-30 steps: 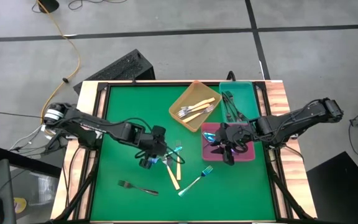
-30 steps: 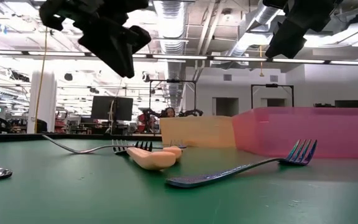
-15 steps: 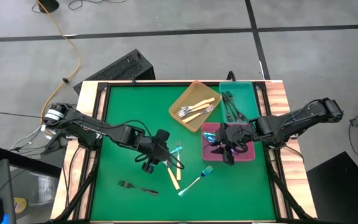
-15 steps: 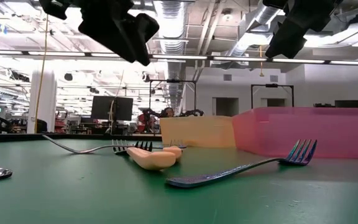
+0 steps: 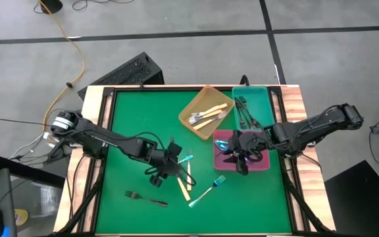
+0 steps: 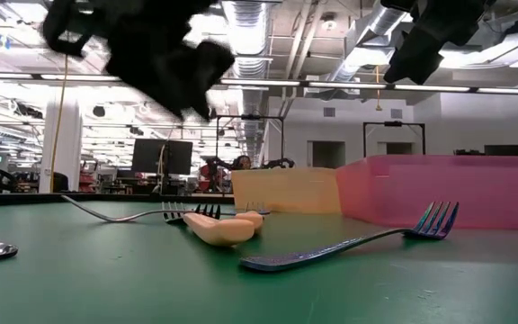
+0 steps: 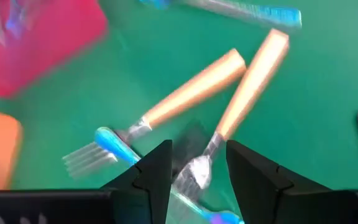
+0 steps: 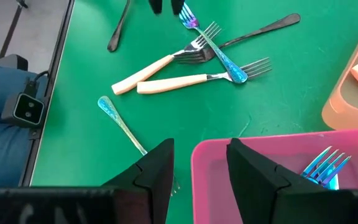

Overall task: Sort silverware by color (type)
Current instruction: Put the orange fork into the orange bin

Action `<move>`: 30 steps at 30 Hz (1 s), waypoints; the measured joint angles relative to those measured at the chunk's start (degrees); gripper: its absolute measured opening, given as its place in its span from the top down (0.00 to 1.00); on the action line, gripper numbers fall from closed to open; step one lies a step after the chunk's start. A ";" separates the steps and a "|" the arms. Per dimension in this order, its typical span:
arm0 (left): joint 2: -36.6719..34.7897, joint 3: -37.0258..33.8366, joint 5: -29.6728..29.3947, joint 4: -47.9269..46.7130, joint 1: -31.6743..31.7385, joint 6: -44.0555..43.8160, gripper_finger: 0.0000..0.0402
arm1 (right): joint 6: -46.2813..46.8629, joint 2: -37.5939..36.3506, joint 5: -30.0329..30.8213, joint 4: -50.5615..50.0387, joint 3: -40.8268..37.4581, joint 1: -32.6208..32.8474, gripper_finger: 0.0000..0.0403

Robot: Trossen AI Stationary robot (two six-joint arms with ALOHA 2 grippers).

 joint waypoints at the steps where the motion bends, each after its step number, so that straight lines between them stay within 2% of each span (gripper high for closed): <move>1: 0.67 -0.18 0.01 0.41 -0.12 0.14 0.66 | 0.01 -0.01 0.00 0.08 0.00 0.00 0.58; 9: 0.95 -0.59 -0.04 3.75 -1.16 1.62 0.66 | 0.02 0.01 0.00 0.10 -0.02 0.00 0.58; 16: 0.95 -0.57 5.30 2.90 -3.49 3.90 0.66 | 0.96 0.01 0.00 0.32 -0.02 0.00 0.58; 26: 1.14 -0.57 6.23 4.29 -4.50 1.59 0.66 | 0.45 0.01 0.00 0.48 -0.02 0.00 0.58; 30: 2.94 -0.61 5.70 5.27 -4.74 4.83 0.66 | 0.53 -0.01 0.00 0.50 -0.02 0.07 0.58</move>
